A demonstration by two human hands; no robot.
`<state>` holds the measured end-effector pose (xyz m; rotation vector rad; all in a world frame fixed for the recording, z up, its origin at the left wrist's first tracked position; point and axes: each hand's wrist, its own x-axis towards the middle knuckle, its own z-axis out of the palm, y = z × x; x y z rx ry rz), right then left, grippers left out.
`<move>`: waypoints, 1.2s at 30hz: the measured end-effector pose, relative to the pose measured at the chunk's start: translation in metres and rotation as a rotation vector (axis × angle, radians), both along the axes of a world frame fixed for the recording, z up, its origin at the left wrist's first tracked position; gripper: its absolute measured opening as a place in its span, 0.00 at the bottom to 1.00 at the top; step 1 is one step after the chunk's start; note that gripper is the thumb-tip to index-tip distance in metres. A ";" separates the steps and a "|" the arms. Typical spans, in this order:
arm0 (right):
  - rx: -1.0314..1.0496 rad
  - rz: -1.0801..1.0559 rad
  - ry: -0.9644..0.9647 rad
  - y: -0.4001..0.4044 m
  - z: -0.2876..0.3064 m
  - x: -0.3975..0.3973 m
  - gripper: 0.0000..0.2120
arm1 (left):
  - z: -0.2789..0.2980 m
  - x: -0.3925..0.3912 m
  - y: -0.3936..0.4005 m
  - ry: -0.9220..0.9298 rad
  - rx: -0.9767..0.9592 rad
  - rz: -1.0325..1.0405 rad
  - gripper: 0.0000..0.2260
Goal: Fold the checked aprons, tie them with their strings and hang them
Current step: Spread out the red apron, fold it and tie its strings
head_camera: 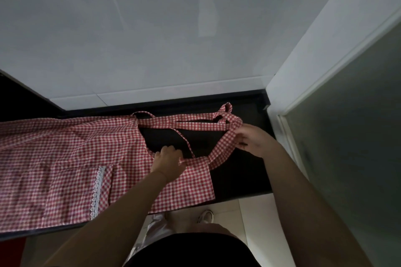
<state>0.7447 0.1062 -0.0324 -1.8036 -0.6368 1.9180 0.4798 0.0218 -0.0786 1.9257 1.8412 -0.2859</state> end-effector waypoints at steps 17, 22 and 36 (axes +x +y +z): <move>-0.013 -0.338 -0.690 -0.004 -0.039 -0.009 0.25 | -0.017 0.014 -0.018 -0.062 -0.146 0.130 0.30; 0.354 -0.105 -1.111 -0.008 -0.021 -0.022 0.27 | -0.017 0.019 -0.010 -0.110 -0.161 0.108 0.27; 0.808 1.049 -1.062 -0.054 -0.064 -0.089 0.15 | -0.016 -0.029 -0.042 0.080 -0.041 0.590 0.34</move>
